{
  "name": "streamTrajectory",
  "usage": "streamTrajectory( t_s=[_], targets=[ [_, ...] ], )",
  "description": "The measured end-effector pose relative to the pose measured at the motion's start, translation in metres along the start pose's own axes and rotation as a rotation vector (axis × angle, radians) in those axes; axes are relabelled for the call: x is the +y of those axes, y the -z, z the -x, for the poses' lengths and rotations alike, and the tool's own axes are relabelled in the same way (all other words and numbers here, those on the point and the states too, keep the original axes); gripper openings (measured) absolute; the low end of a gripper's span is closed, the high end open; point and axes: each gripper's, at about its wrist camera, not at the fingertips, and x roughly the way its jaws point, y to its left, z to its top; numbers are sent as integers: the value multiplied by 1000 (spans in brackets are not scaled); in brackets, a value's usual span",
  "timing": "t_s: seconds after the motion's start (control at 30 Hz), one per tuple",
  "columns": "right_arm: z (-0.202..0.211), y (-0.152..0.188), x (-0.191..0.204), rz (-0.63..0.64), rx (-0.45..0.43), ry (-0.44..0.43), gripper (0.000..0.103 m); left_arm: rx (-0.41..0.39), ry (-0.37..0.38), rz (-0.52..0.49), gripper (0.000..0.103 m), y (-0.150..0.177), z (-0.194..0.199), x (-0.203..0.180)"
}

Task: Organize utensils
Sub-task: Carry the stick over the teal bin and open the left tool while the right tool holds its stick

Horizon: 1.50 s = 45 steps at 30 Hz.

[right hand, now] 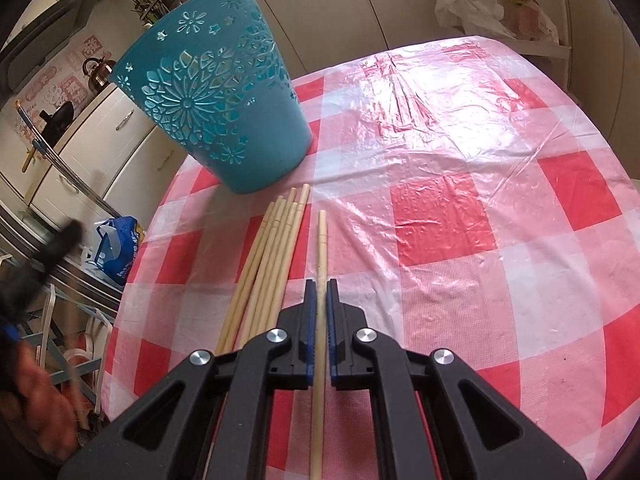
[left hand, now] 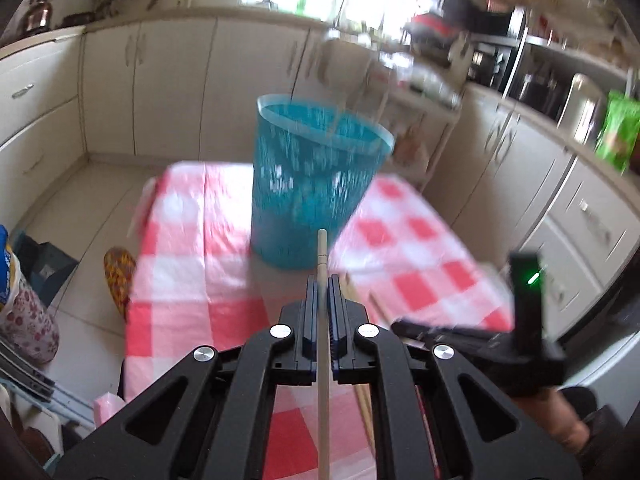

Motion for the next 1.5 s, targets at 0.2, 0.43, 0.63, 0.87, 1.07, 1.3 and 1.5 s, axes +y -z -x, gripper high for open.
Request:
streamTrajectory(
  t_s=[0.2,0.43,0.63,0.87,1.07,1.3,1.5],
  targets=[
    [13,0,-1,-18,-40,-24,6,-127,19,23,5,-32,32,-2],
    [25,-4,-3,-36,-83,-47,6,-264,27,23,5,-82,46,-14],
    [29,-6,-5,-48,-101,-59,6,-348,-2,19,5,-130,32,-22],
    [32,-8,-10,-74,-123,-59,6,-409,-75,38,5,-188,-13,-26],
    [30,-11,-9,-81,-123,-69,6,-446,-109,78,5,-212,-50,-19],
    [28,-13,-9,-86,-126,-67,6,-392,-160,72,5,-199,-86,-8],
    [27,-14,-8,-85,-131,-61,6,-333,-168,48,5,-172,-97,0]
  ],
)
